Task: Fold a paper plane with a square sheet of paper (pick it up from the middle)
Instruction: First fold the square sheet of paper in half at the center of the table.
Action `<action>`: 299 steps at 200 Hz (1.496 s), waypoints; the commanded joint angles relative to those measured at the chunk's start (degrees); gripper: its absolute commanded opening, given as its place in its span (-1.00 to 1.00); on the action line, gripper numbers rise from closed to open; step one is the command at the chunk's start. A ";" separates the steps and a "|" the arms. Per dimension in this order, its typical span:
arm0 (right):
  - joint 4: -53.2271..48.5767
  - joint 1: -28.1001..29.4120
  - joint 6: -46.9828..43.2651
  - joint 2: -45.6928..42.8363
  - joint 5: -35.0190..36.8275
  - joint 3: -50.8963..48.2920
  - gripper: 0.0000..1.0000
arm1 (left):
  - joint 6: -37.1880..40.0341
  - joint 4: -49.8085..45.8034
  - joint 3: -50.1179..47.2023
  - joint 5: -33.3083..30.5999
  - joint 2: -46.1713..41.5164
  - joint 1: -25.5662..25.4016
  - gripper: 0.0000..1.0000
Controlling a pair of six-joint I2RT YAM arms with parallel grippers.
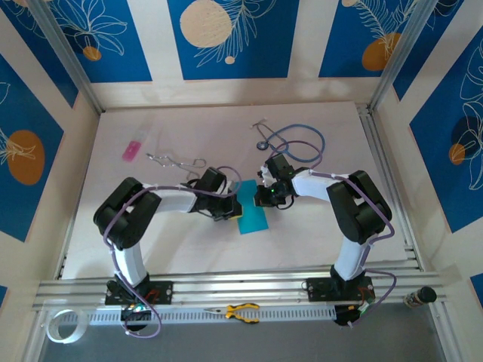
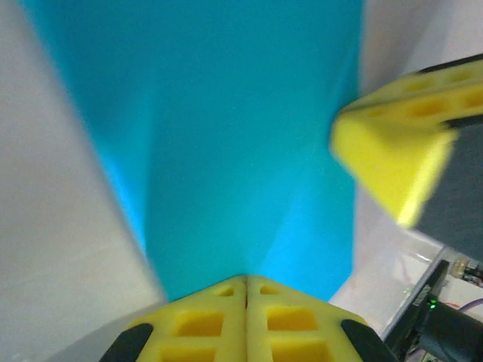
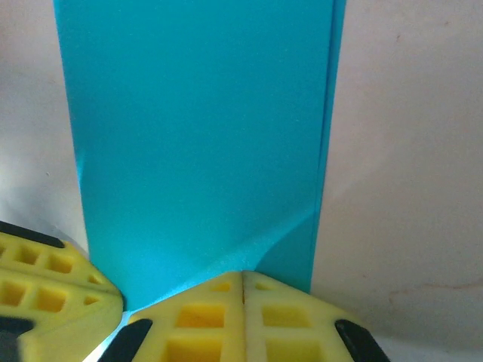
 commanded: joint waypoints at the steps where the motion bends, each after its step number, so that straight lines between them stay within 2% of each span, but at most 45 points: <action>1: -7.09 -0.48 -0.72 1.65 4.71 -2.79 -1.00 | 1.78 0.39 -1.48 -1.03 0.65 -0.17 -0.84; 42: -7.34 -0.47 -0.64 1.83 4.80 -2.66 -1.00 | 4.06 0.19 -2.12 -1.73 -1.20 -0.13 -0.81; 85: -7.26 -0.47 -0.23 1.75 4.98 -2.88 -1.00 | 2.35 3.34 -1.48 2.49 -5.07 -0.84 -0.76; 125: -7.09 -0.47 -0.18 1.65 4.98 -3.00 -1.00 | -0.61 7.52 -3.78 5.66 -3.22 -2.39 -0.77; 157: -7.17 -0.39 -0.17 1.68 4.86 -3.05 -1.00 | -0.74 8.65 -6.38 5.40 -2.38 -3.90 -0.76; 198: -6.95 -0.28 -0.30 1.70 4.70 -2.88 -1.00 | 2.23 4.75 -8.53 3.09 -2.75 -4.23 -0.79; 226: -5.39 -0.39 0.06 0.17 0.66 -2.73 -1.00 | 2.90 4.17 -8.61 2.58 -5.22 -4.32 -0.79; 258: -2.67 -0.21 4.06 -7.62 -5.67 -1.07 -0.76 | 4.23 1.49 -5.43 -0.07 -10.80 -3.81 -0.74; 286: -2.93 -1.14 8.38 -16.74 -3.27 -2.43 -0.28 | 4.68 0.02 -1.13 -1.78 -11.55 -1.02 -0.70; 299: -2.87 -2.65 11.05 -20.73 -2.49 -4.40 -0.27 | 4.73 -0.77 2.16 -0.76 -9.21 0.73 -0.70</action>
